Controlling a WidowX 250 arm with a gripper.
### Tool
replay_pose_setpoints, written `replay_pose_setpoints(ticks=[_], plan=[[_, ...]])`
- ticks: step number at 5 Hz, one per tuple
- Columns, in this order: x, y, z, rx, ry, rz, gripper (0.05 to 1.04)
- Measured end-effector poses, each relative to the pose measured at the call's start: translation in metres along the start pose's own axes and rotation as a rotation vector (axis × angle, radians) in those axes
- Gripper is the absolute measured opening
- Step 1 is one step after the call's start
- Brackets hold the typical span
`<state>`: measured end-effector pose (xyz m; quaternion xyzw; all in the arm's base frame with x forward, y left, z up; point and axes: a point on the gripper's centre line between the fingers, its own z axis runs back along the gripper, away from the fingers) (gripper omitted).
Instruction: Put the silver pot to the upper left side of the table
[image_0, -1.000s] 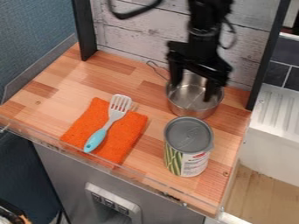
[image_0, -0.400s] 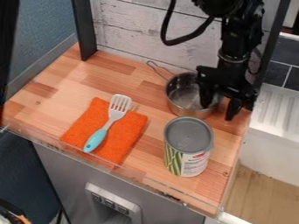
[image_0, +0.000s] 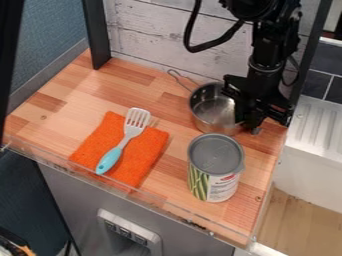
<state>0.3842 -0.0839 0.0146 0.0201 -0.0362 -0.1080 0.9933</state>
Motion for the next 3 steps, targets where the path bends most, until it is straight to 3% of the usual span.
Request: replay_pose_setpoints(ticks=[1,3], plan=[[0.000,0.001,0.001,0.005,0.001,0.000,0.088],[-0.016,0.019,0.040,0.045,-0.046,0.109,0.082]])
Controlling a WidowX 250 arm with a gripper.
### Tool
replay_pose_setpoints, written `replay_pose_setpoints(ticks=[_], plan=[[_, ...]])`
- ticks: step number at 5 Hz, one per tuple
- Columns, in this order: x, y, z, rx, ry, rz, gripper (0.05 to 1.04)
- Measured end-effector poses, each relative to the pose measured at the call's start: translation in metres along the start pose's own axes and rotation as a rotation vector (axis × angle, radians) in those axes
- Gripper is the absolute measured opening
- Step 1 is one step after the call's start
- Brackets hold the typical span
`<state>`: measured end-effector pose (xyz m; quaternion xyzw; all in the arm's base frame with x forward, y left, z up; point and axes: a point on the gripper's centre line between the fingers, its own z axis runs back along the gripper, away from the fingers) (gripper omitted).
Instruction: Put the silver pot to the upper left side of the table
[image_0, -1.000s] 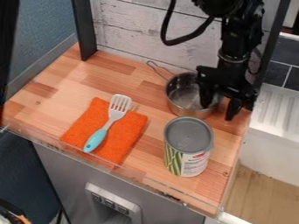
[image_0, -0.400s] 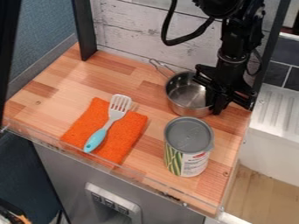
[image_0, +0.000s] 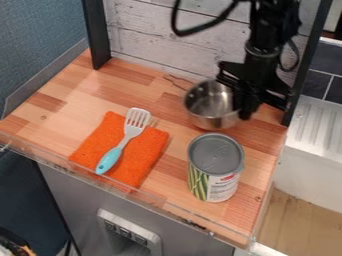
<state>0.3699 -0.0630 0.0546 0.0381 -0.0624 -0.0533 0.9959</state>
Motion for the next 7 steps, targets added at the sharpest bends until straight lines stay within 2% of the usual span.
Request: replay_pose_setpoints(ticks=[1,3,5,7], plan=[[-0.013,0.045,0.016,0.038,-0.009,0.132,0.082],[-0.030,0.121,0.013,0.093,0.028,0.307,0.082],[-0.039,0.169,-0.006,0.132,0.071,0.401,0.082],[-0.042,0.175,-0.037,0.126,0.132,0.376,0.082]])
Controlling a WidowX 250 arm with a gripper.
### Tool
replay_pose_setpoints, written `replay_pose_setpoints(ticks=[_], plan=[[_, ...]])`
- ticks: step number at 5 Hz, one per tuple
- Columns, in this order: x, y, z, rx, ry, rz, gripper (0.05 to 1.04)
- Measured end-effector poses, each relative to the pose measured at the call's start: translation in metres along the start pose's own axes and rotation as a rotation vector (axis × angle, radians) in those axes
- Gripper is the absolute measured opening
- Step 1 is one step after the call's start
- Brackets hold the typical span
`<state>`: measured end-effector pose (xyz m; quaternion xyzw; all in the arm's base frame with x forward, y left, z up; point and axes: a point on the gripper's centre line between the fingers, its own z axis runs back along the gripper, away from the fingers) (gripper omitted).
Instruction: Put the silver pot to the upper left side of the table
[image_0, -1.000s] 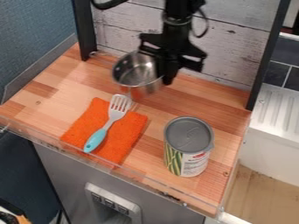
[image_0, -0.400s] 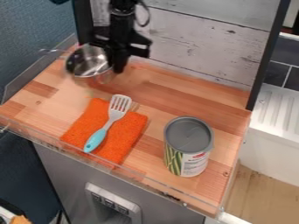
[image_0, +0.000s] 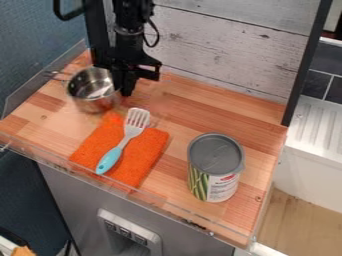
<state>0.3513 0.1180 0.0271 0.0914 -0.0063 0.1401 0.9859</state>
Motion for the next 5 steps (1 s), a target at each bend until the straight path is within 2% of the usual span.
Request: replay_pose_setpoints(ticks=[1,2,3,4,5], plan=[[0.002,-0.002,-0.004,-0.009,-0.002,-0.008,0.108],[0.003,0.000,-0.004,-0.028,0.000,-0.020,0.267],[0.004,0.002,0.007,-0.040,-0.021,-0.032,0.545],[0.005,0.002,0.029,-0.056,-0.052,-0.044,0.850],[0.001,0.001,0.041,-0.079,-0.050,-0.081,1.012]])
